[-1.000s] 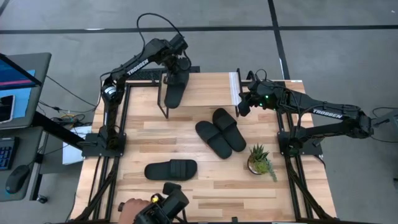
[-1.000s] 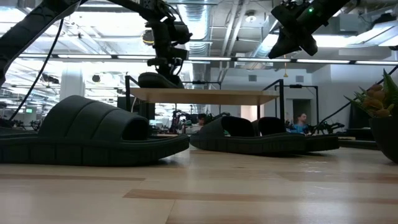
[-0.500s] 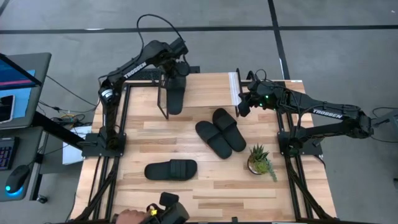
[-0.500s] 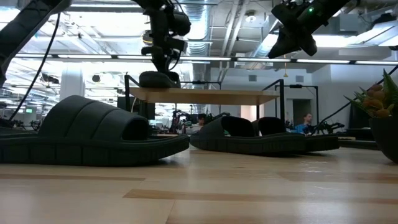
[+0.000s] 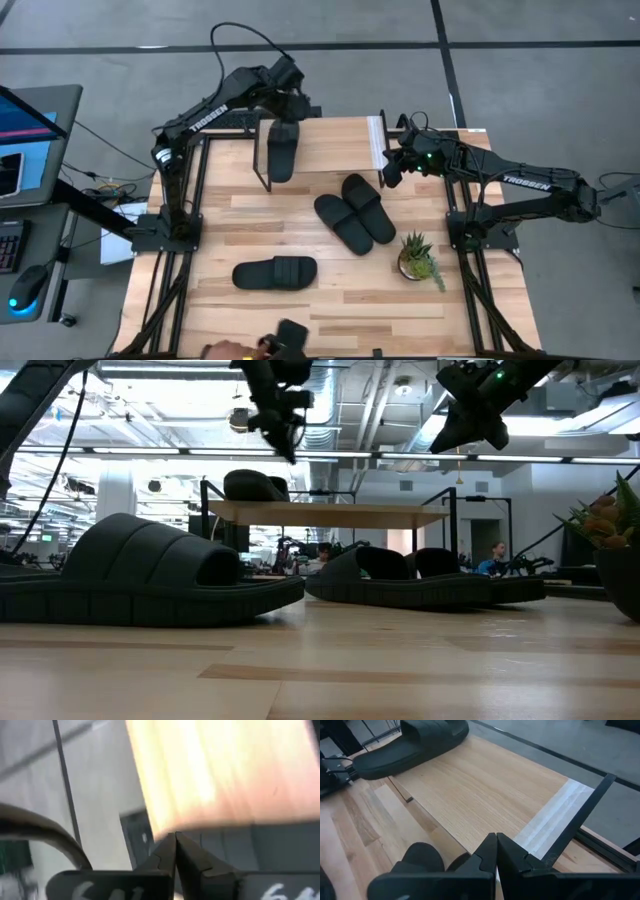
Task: Pick and place slides into the shelf
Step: Put the black slipper on the shelf
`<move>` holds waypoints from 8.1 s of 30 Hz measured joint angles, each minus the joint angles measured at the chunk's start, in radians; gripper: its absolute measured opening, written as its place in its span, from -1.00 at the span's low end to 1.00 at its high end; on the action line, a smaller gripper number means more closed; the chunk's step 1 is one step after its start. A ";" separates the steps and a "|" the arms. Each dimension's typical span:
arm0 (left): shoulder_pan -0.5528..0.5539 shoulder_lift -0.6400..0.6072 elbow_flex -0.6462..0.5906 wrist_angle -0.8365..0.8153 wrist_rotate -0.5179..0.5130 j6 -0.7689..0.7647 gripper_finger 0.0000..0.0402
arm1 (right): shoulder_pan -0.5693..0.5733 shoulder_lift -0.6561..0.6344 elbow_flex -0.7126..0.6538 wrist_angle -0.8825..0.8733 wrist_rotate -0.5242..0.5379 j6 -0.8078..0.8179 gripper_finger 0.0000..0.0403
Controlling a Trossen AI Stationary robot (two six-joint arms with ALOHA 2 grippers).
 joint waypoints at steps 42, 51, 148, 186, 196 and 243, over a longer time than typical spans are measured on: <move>-0.062 0.146 0.130 -0.247 -0.249 -0.069 -1.00 | 0.014 0.000 0.000 -0.004 -0.003 0.000 -1.00; -0.091 0.146 0.165 -0.232 -0.122 -0.074 -1.00 | 0.014 0.000 0.000 -0.008 -0.003 0.000 -1.00; -0.441 -0.825 -0.321 0.491 -0.401 -0.815 -1.00 | 0.230 -0.382 -0.365 0.427 0.009 -0.105 -1.00; -0.498 -1.485 -1.682 1.242 -0.088 -1.090 -1.00 | 0.289 -0.027 -0.364 0.265 -0.054 0.140 -1.00; -0.498 -1.484 -1.682 1.187 -0.017 -1.120 -1.00 | 0.348 0.156 -0.321 0.372 -0.052 0.077 -1.00; -0.498 -1.484 -1.682 1.129 0.200 -1.081 -1.00 | 0.383 0.595 -0.047 0.286 0.078 -0.353 -0.13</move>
